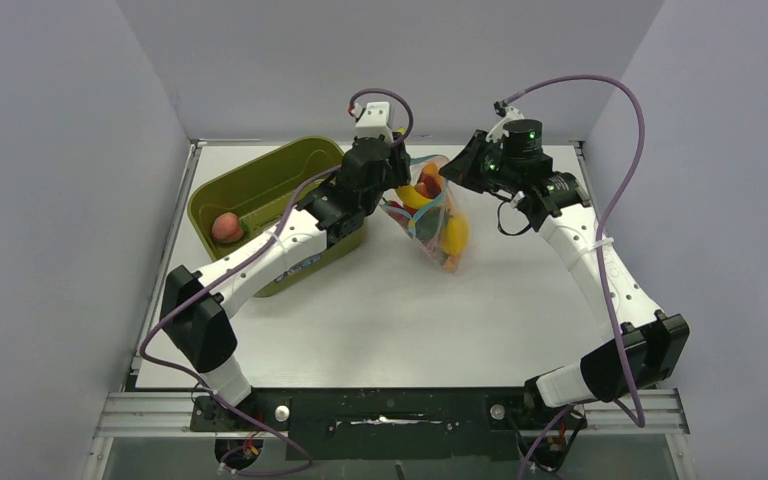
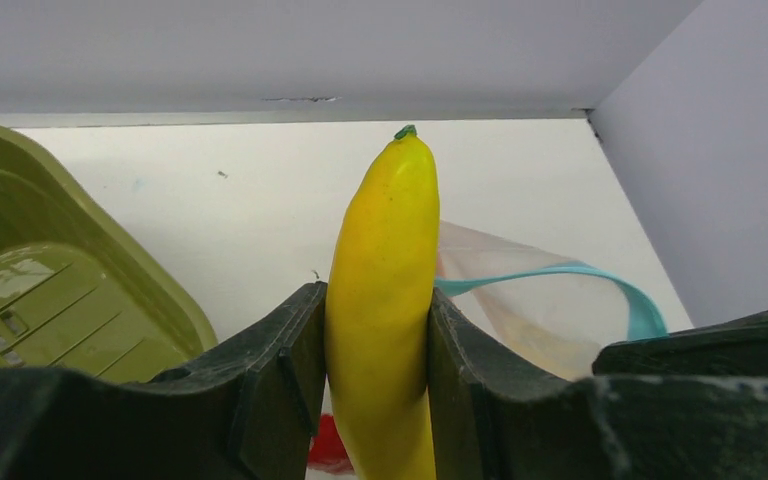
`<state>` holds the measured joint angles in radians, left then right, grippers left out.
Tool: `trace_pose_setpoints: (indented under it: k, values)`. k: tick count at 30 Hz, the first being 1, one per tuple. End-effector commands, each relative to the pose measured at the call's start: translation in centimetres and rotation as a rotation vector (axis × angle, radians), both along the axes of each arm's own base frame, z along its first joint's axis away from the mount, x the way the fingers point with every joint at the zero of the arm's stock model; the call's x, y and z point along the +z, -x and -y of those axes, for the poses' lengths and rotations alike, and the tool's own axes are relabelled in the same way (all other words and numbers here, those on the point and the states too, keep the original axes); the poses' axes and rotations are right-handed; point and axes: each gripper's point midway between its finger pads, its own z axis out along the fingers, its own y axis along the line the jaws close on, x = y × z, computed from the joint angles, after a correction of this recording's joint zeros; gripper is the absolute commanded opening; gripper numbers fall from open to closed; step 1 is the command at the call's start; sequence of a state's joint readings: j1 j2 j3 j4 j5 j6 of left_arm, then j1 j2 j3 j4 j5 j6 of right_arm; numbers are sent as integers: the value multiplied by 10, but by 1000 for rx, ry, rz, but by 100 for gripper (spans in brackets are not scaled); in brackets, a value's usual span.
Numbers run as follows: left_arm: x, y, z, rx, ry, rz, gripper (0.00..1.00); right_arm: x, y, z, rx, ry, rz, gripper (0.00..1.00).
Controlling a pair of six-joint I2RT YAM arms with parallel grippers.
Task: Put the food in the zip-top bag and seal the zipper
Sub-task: Place the fake fruit in the zipper food storage bag.
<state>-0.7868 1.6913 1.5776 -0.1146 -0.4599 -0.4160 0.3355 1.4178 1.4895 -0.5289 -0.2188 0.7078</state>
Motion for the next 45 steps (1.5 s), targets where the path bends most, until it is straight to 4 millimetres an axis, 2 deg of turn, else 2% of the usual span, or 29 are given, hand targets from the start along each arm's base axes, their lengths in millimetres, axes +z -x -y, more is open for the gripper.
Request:
trace_pose_setpoints:
  k: [1,5,8,12,18,23,27,29,36,45]
  values:
    - [50,5,14,-73,201,105,36,42,-11,-11,13,-75,114,0]
    - [64,20,18,-177,259,132,46,43,-10,-9,7,-76,116,0]
    - [69,28,11,-239,336,107,48,44,-11,-7,-1,-76,117,0]
    - [72,27,-21,-298,482,54,50,46,-12,-3,-9,-80,121,0]
    - [82,32,-50,-368,411,98,50,54,-11,-5,17,-97,151,0]
    - [79,42,-41,-546,407,41,46,57,-9,-5,28,-95,163,0]
    - [63,47,-27,-643,399,-17,42,59,-9,-6,38,-100,172,0]
    - [55,44,-23,-652,399,-42,39,61,-8,-7,46,-104,182,0]
    - [50,34,-14,-663,404,-37,34,67,-7,-9,60,-111,198,0]
    - [33,34,11,-664,375,-35,33,69,-7,-12,73,-117,200,0]
